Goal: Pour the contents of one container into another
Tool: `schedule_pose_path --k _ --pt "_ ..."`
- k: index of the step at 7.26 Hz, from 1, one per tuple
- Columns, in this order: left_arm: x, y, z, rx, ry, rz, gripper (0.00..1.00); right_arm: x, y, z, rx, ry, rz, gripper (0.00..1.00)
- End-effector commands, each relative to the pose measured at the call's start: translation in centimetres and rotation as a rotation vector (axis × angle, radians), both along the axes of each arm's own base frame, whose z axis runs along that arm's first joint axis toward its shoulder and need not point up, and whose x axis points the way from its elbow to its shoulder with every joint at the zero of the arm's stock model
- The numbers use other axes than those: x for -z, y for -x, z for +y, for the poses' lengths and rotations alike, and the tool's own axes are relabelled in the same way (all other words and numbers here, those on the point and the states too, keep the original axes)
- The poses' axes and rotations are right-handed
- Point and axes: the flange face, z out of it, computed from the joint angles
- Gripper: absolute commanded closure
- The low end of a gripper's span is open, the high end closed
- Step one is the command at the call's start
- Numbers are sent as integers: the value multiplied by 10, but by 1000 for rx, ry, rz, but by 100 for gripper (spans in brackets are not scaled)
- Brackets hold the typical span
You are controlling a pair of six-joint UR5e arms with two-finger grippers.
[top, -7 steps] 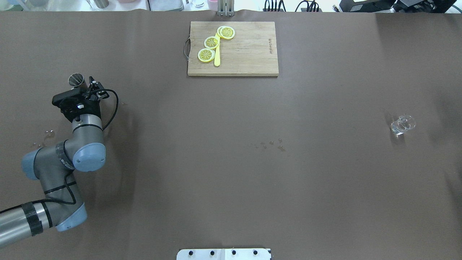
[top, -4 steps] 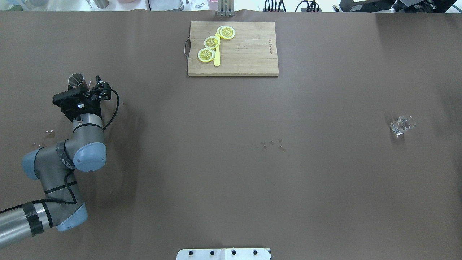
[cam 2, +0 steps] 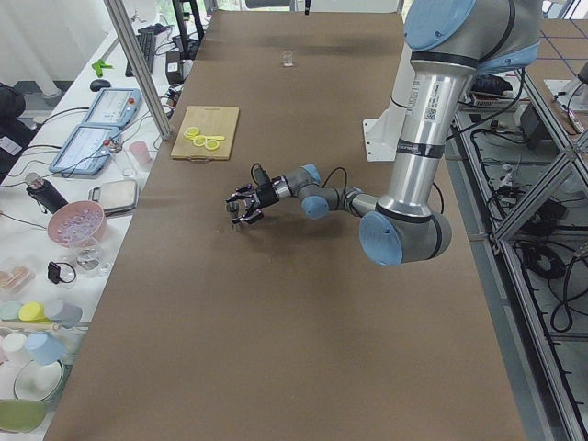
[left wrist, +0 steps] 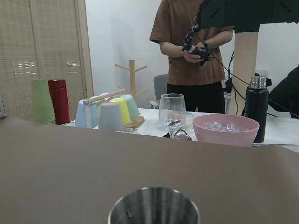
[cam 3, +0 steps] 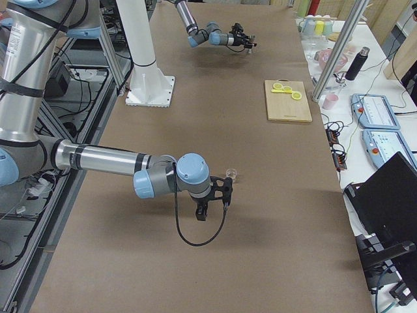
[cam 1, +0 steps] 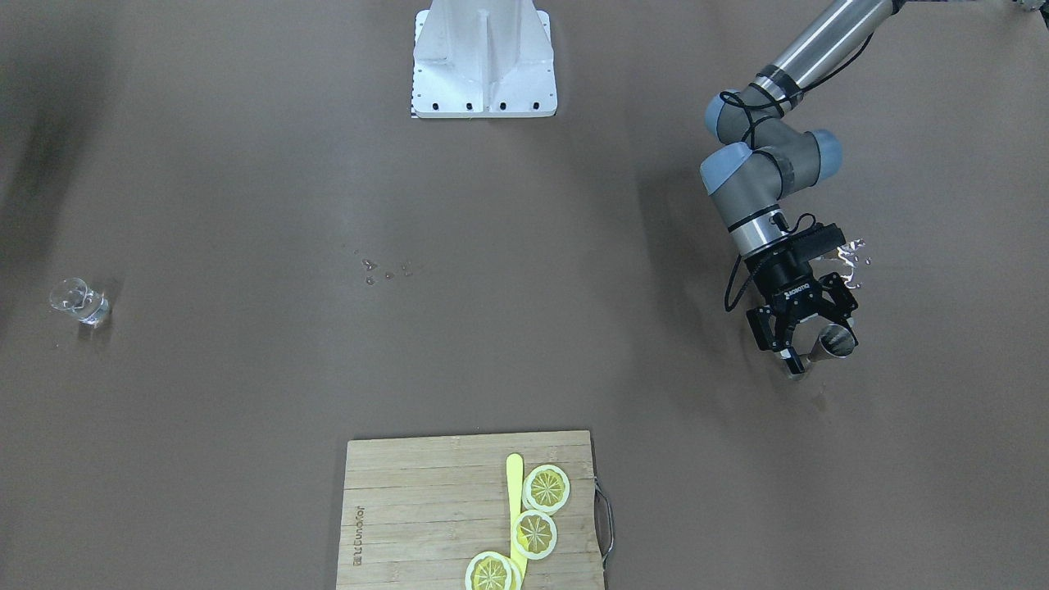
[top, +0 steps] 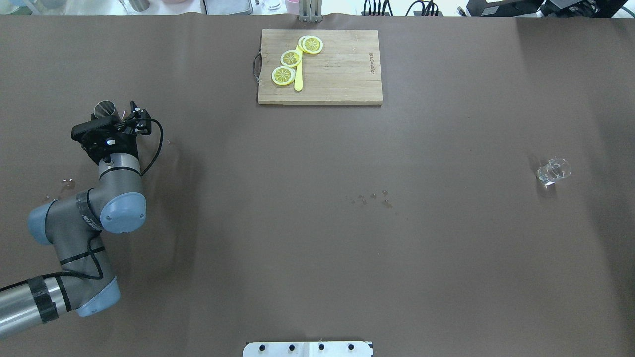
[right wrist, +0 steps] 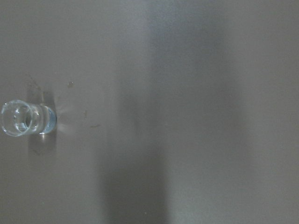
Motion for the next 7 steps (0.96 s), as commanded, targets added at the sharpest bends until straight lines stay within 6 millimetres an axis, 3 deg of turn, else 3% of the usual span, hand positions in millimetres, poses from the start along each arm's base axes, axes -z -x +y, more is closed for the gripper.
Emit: schedule_pose_path --k 1,4,7 --pt "6 6 0 -4 4 -6 2 -1 -18 4 106 -34 127 0" --pt "20 29 13 -13 4 -14 2 6 -14 -4 133 15 160 0" --pt "55 43 22 -60 16 -21 2 9 -14 -6 134 7 161 0"
